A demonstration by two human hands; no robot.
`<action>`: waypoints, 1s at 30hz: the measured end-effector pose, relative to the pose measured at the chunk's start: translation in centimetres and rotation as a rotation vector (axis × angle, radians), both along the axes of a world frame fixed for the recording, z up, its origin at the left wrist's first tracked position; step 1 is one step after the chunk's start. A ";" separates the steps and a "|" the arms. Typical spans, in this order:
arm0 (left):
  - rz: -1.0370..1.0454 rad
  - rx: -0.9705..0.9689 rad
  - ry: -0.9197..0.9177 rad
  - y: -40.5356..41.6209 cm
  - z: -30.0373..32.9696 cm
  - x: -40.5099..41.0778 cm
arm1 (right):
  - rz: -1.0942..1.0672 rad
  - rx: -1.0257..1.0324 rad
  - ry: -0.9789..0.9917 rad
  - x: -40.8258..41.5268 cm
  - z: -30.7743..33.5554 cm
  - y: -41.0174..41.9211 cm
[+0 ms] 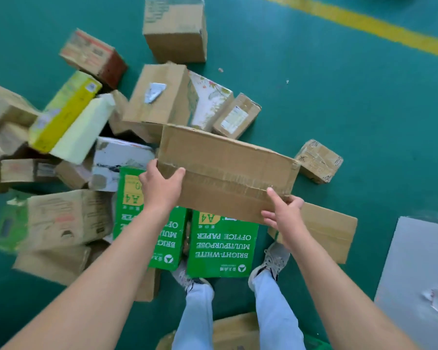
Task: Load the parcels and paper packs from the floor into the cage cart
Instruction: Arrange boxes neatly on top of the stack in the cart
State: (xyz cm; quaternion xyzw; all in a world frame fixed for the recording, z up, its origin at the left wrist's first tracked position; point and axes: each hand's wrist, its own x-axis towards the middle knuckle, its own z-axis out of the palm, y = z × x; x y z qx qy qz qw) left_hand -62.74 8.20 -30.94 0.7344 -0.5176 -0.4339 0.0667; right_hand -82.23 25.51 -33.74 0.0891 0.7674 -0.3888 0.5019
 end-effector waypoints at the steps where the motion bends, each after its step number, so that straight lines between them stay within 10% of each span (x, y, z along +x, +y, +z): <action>1: 0.037 0.004 0.018 0.3 2.6 2.2 | 0.030 0.004 0.007 1.6 2.6 0.0; 16: 0.684 -0.029 0.249 10.6 25.2 25.4 | 0.667 -0.078 0.065 17.3 25.5 -1.6; 30: 1.128 -0.213 0.239 31.2 32.9 26.7 | 1.220 -0.302 0.112 21.3 34.9 0.4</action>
